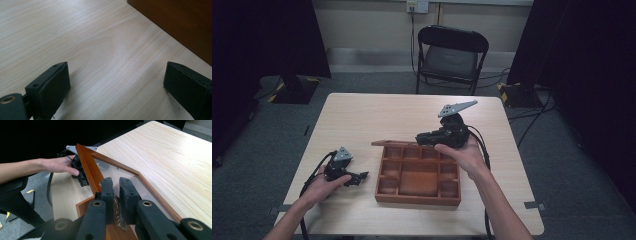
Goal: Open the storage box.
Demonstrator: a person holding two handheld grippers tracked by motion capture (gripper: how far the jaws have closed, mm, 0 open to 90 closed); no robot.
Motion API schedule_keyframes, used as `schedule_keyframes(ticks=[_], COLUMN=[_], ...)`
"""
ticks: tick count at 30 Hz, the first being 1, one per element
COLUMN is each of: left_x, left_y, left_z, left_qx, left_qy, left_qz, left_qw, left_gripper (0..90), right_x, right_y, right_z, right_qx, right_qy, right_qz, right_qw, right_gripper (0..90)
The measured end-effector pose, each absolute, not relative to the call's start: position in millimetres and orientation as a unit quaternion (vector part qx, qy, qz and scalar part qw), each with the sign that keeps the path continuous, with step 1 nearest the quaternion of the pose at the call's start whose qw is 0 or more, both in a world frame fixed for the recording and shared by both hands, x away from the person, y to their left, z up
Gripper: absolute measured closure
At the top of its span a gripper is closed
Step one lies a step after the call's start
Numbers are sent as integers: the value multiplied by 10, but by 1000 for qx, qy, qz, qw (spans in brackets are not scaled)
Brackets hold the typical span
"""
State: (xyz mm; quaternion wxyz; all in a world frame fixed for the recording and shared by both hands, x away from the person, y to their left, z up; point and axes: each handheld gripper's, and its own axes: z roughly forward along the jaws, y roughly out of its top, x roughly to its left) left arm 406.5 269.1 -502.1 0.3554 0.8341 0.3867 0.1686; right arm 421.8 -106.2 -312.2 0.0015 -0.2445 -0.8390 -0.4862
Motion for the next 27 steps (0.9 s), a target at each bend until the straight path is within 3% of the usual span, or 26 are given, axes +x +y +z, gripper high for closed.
schedule_keyframes(ticks=[27], left_x=[4065], left_y=[2690], left_z=[-5022], left_qx=[834], left_qy=[387], left_qz=[168], left_qw=[356], left_gripper=[61], right_x=[4217], right_y=[-1065], right_z=[-3133], right_qx=[-242], right_qy=[-838], right_qz=[-489], right_qw=[0], right_gripper=[827])
